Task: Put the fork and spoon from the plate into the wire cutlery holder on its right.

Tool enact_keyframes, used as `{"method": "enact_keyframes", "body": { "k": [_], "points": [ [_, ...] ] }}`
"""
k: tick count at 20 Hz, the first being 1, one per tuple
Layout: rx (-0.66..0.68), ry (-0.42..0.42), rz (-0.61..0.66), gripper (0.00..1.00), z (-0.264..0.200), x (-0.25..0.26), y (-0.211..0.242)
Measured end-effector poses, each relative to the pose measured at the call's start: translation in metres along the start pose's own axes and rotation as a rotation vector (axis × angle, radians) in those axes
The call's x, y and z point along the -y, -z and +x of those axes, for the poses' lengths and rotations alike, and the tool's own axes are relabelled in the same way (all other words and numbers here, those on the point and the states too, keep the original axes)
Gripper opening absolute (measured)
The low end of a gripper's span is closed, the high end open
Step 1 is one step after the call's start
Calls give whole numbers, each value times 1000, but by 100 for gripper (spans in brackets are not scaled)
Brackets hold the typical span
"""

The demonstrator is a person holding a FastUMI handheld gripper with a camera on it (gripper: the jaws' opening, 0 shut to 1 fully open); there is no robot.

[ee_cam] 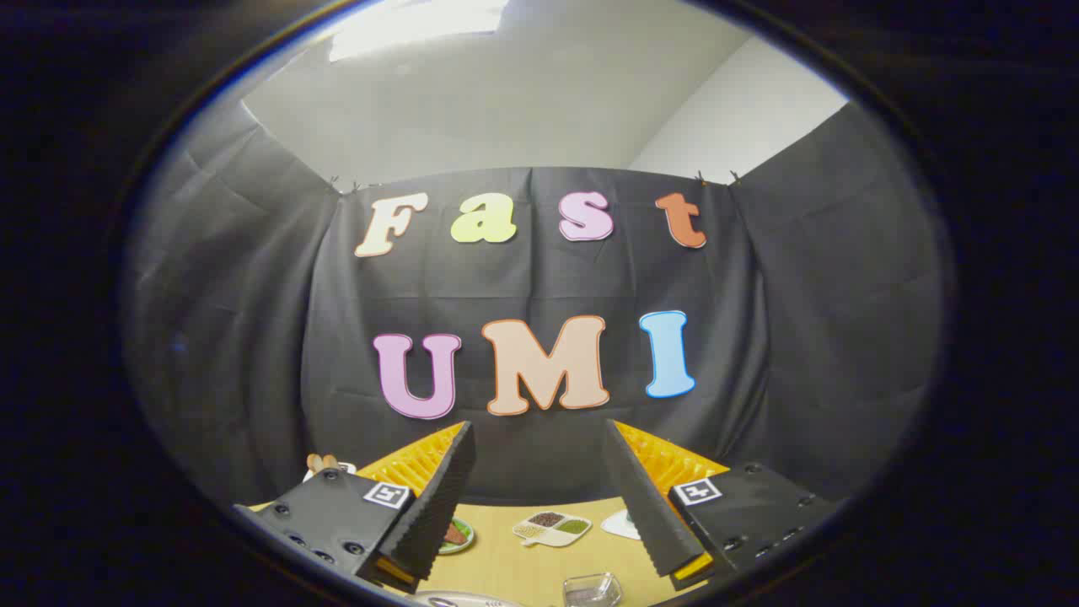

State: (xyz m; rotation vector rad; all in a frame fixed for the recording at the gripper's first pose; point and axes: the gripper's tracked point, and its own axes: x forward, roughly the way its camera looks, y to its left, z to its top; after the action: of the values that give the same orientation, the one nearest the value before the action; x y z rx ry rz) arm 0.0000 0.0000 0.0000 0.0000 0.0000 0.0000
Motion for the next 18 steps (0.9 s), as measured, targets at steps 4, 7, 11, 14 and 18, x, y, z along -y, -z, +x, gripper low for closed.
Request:
{"method": "enact_keyframes", "body": {
  "k": [4, 7, 11, 14, 18],
  "points": [
    [4, -7, -6, 100, 0, -2, -3],
    [8, -17, -19, 100, -2, -5, -4],
    [-16, -35, -46, 100, -6, -11, 3],
    [-30, -48, -46, 100, -5, -15, 8],
    [-32, -54, -38, 100, -4, -17, 7]
  ]
}}
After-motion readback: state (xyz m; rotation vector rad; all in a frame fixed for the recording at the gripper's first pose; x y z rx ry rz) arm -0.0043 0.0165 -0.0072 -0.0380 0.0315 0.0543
